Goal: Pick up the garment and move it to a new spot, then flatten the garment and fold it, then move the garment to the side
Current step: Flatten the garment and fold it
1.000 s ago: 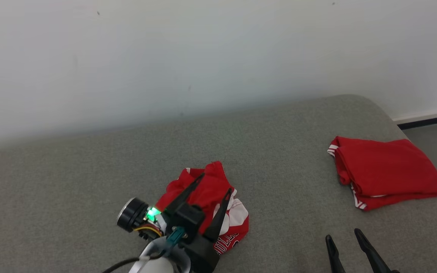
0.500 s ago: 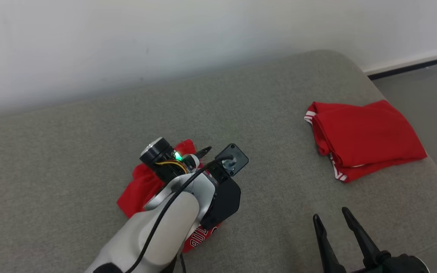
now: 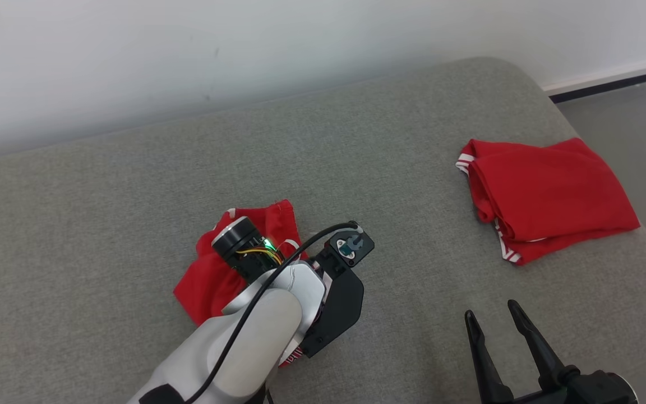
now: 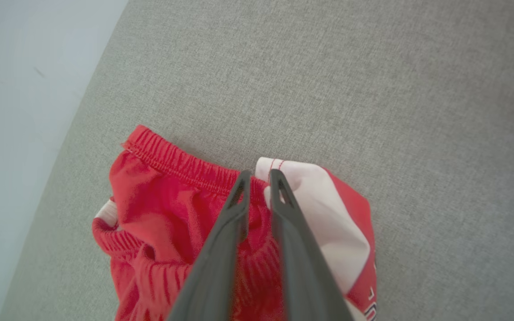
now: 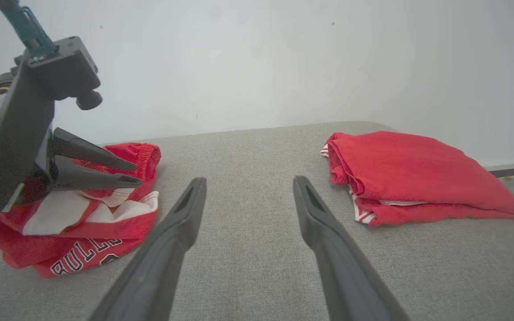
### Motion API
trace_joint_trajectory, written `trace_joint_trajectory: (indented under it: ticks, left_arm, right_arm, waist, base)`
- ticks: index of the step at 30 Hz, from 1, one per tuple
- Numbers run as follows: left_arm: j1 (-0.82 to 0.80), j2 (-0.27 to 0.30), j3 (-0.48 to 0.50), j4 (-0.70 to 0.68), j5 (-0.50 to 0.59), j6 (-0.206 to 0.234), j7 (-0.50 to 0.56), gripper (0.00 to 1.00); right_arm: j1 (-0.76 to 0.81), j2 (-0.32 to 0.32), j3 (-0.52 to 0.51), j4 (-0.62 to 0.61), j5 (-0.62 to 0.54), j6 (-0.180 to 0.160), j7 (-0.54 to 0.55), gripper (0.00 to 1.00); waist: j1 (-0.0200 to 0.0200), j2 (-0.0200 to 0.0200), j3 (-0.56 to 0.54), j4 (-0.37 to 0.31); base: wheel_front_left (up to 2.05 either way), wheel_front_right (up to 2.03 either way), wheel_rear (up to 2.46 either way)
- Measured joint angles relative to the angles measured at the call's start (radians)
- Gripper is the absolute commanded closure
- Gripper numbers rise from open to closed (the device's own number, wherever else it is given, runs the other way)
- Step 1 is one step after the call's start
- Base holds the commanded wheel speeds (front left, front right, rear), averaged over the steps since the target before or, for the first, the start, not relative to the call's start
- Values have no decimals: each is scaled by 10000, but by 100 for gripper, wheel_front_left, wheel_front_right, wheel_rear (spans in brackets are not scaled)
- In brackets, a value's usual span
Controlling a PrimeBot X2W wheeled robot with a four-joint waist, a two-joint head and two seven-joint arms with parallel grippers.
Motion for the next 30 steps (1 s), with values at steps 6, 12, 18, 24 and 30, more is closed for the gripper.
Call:
trace_joint_trajectory:
  ticks: [6, 12, 18, 24, 30]
  left_arm:
    - [179, 523, -77, -1035, -479, 0, 194, 100]
    - [480, 878, 107, -1946, -1072, 0, -679, 100]
    - [595, 1174, -54, -2349, -888, 134, -953, 55]
    - [578, 943, -700, -2130, -531, 173, -673, 0]
    - [-70, 894, -1233, -1561, -69, 159, -79, 0]
  right_arm:
    - [-4, -27, 35, -35, 2, 0, 0, 0]
    - [-20, -59, 69, 12, 73, 0, 0, 0]
    - [99, -46, 107, 50, 107, 0, 0, 0]
    - [109, -100, 270, 105, 199, 0, 0, 0]
    - [-12, -161, 337, 121, 253, 0, 0, 0]
  waist:
    - [-1, -1, -122, 299]
    - [-1, -1, -354, 449]
    - [-2, -1, -568, 475]
    - [-1, -1, -561, 327]
    - [-1, -1, -479, 23]
  base:
    - [0, 0, 0]
    - [0, 0, 0]
    - [0, 0, 0]
    - [0, 0, 0]
    - [0, 0, 0]
